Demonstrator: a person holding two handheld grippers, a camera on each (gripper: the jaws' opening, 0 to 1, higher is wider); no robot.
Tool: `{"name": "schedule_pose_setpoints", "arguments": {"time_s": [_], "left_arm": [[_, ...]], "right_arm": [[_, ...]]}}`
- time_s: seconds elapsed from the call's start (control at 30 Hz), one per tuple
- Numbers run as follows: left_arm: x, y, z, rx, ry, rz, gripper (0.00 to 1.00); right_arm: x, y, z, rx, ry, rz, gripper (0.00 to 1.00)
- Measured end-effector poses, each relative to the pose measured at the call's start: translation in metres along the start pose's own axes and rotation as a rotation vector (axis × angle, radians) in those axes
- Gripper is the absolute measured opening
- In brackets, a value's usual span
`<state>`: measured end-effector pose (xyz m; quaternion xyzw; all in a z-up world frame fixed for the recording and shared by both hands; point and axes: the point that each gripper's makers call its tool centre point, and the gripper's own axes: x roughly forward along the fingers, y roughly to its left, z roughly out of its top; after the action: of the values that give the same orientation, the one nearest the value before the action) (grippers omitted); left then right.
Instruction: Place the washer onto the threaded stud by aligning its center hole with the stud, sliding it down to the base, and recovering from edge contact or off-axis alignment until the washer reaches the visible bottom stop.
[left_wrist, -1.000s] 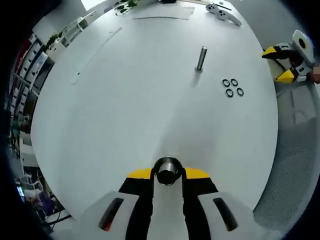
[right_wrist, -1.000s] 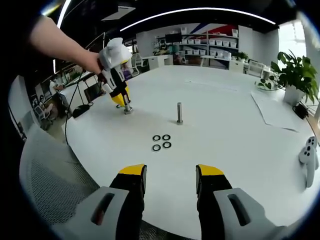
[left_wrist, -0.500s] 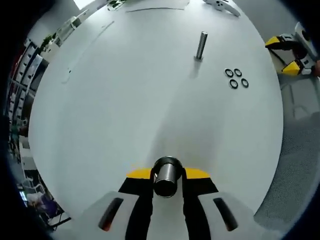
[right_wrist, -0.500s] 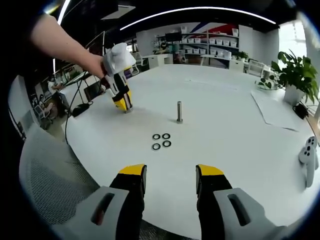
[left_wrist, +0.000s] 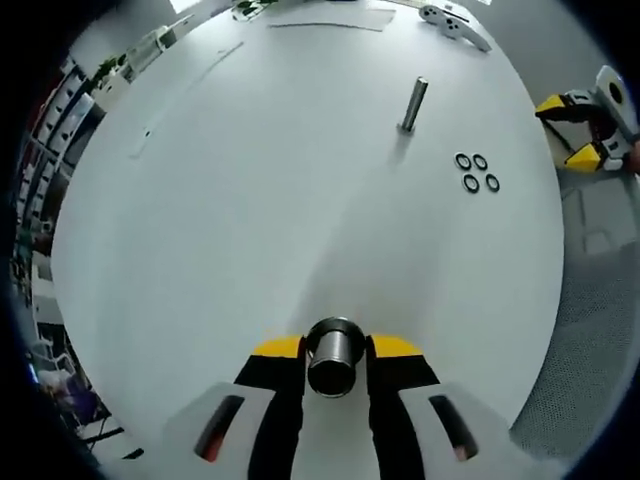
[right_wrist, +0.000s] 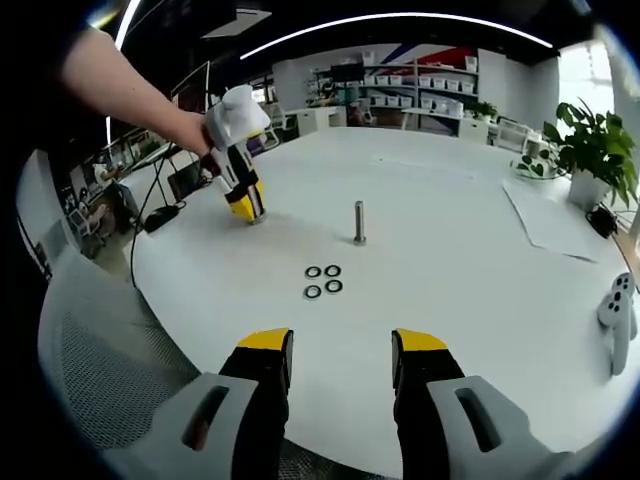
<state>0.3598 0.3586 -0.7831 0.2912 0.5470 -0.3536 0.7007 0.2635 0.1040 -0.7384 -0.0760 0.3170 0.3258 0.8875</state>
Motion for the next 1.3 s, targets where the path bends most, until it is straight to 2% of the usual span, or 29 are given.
{"name": "schedule_pose_setpoints", "arguments": {"time_s": [0.27, 0.47, 0.8, 1.03, 1.3], "left_arm": [[-0.005, 0.000, -0.004, -0.011, -0.023, 0.006, 0.27], [-0.006, 0.004, -0.018, -0.035, -0.025, 0.022, 0.29], [-0.011, 0.016, -0.032, -0.101, -0.049, 0.044, 0.31], [-0.009, 0.019, -0.045, -0.116, -0.033, 0.060, 0.31], [-0.010, 0.034, -0.059, -0.143, -0.023, 0.093, 0.30]], "right_arm": [[0.000, 0.002, -0.001, 0.001, 0.004, 0.007, 0.42], [0.000, 0.002, -0.001, -0.004, 0.006, 0.008, 0.42], [0.000, 0.002, -0.002, -0.003, 0.011, 0.008, 0.42], [0.000, 0.001, -0.002, -0.002, 0.012, 0.003, 0.42], [0.000, 0.001, -0.002, -0.001, 0.014, 0.000, 0.42]]}}
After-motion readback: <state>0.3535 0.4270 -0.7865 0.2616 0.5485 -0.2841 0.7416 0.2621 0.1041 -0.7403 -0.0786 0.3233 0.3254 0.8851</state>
